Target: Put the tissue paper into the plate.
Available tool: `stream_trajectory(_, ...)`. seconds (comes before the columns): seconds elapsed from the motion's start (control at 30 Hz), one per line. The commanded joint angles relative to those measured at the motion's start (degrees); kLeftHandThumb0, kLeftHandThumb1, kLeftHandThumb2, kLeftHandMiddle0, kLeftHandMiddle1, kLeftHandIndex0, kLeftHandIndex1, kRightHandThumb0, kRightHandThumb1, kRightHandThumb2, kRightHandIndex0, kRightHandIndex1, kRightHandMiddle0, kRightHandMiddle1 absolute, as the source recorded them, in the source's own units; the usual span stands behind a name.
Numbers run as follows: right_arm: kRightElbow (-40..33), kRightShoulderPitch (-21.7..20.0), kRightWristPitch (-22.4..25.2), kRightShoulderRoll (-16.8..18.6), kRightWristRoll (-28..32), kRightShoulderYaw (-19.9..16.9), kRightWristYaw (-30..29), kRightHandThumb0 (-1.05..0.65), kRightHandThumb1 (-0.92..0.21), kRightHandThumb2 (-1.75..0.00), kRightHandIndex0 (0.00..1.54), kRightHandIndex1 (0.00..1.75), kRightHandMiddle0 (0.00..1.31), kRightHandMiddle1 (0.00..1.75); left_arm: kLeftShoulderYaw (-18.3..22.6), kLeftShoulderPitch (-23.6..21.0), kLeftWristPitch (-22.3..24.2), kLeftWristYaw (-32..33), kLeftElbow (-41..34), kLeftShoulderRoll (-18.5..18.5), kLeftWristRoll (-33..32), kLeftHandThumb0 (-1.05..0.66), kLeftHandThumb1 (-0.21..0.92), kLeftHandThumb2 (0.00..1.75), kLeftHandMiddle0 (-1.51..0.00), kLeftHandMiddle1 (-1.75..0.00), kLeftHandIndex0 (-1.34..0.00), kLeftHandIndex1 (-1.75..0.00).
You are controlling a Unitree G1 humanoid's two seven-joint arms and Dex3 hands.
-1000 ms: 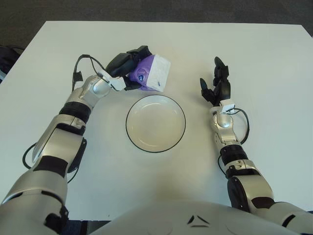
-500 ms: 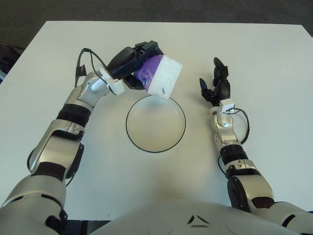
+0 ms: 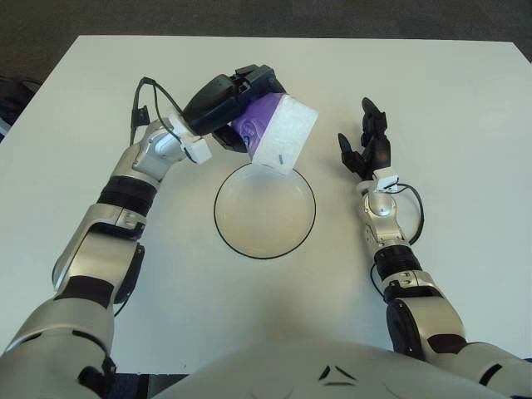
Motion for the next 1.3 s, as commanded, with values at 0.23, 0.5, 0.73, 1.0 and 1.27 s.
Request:
stream_trajectory(0.23,6.77,8.65,0.70,1.13,-1.04,0.54,-0.72,-0.63,-0.92,-0.33,0.39,0.03,0.00,0.50,-1.12,4.17,2.62,-8.88,-11.53,0.61,-7.33,0.00,0.11,1.55,-0.77,-1.71,-0.54,-1.75)
stream_trajectory(0.5,6.59,8.69,0.87,1.01,-1.33,0.73,-0.96,-0.64,-0.92,-0.33,0.39,0.03,0.00,0.52,-2.67,3.42,2.68,-15.55,-13.13,2.60,-5.73,0.00,0.10,1.56,-0.79,-1.70,-0.54,-1.75)
stream_trajectory(0.73,6.65,8.67,0.77,1.00,-1.37,0.75,-1.17,-0.64,-0.92,-0.33,0.39,0.03,0.00,0.52,-4.99,1.74,3.14,-22.74,-13.55,4.97,-5.63,0.00,0.10,1.56,-0.79,-1.69,-0.54,-1.75)
stream_trajectory(1.0,6.60,8.70,0.85,1.09,-1.20,0.70,-1.14,-0.62,-0.92,-0.34,0.39,0.03,0.00,0.53,-5.78,1.73,3.81,-27.90,-13.88,5.72,-7.21,0.00,0.12,1.53,-0.78,-1.68,-0.53,-1.75)
stream_trajectory(1.27,6.60,8.67,0.89,1.18,-1.16,0.65,-1.26,-0.61,-0.92,-0.34,0.40,0.03,0.00,0.53,-5.48,2.57,5.18,-30.15,-15.35,6.19,-6.02,0.00,0.12,1.52,-0.77,-1.68,-0.53,-1.75)
